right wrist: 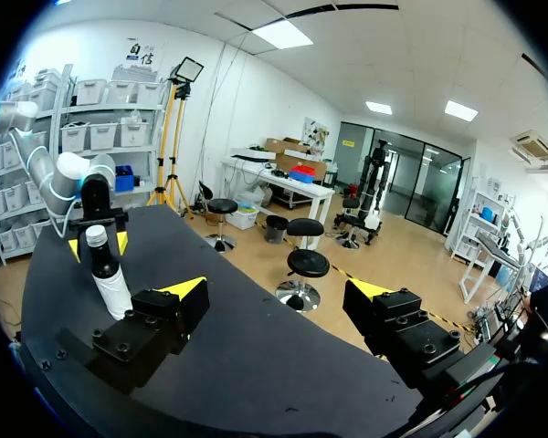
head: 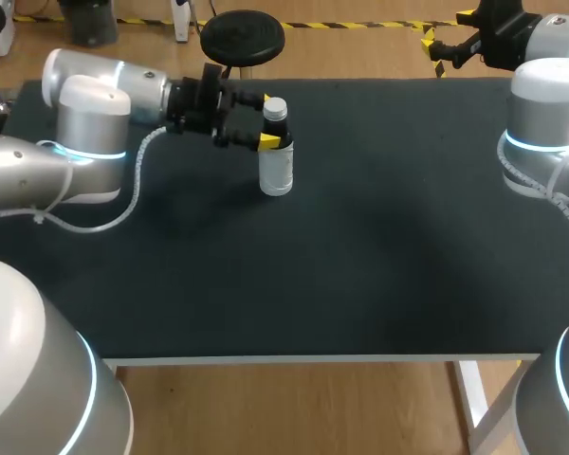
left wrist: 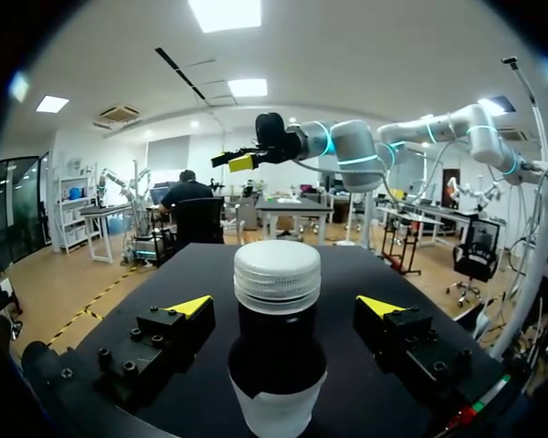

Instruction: Unscrew the bottle cap

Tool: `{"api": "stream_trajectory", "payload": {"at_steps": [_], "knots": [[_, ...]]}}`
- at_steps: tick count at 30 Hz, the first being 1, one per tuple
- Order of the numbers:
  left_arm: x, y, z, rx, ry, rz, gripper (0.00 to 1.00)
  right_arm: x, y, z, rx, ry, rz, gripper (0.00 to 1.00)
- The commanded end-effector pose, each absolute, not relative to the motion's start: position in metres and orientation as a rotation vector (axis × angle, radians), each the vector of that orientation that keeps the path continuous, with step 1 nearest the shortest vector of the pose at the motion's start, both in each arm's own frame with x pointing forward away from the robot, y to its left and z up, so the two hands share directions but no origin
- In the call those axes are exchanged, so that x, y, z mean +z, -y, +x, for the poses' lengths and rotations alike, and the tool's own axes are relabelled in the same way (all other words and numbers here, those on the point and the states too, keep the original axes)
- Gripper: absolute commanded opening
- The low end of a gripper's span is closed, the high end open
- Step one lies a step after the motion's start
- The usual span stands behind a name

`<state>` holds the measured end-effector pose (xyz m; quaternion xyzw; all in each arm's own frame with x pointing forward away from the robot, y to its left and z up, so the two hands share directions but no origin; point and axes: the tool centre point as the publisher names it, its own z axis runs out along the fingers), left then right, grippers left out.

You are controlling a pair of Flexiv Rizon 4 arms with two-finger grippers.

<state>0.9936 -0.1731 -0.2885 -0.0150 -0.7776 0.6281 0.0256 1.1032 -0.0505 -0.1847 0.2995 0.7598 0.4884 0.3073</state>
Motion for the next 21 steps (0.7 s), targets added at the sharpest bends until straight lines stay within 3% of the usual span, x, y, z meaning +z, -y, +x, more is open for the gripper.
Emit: {"api": "stream_trajectory", "payload": {"at_steps": [1, 8, 12, 14, 15, 21], "knots": [[-0.2903, 0.1739, 0.9976, 1.941, 2.393, -0.056, 1.00, -0.1849, 0.0507, 1.1038, 1.293, -2.010, 0.792, 1.00], [-0.2902, 0.1742, 0.9975, 1.948, 2.386, -0.059, 1.00, -0.1849, 0.0507, 1.1038, 1.293, -2.010, 0.792, 1.00], [-0.2901, 0.1745, 0.9974, 1.946, 2.386, -0.061, 0.76, -0.1849, 0.0507, 1.1038, 1.293, -2.010, 0.792, 1.00], [-0.2901, 0.1747, 0.9974, 1.945, 2.387, -0.061, 0.53, -0.1849, 0.0507, 1.1038, 1.293, -2.010, 0.792, 1.00], [-0.2901, 0.1748, 0.9974, 1.945, 2.387, -0.060, 0.46, -0.1849, 0.0507, 1.1038, 1.293, -2.010, 0.792, 1.00], [-0.2902, 0.1751, 0.9974, 1.943, 2.389, -0.062, 0.19, -0.1849, 0.0507, 1.1038, 1.293, -2.010, 0.792, 1.00]]}}
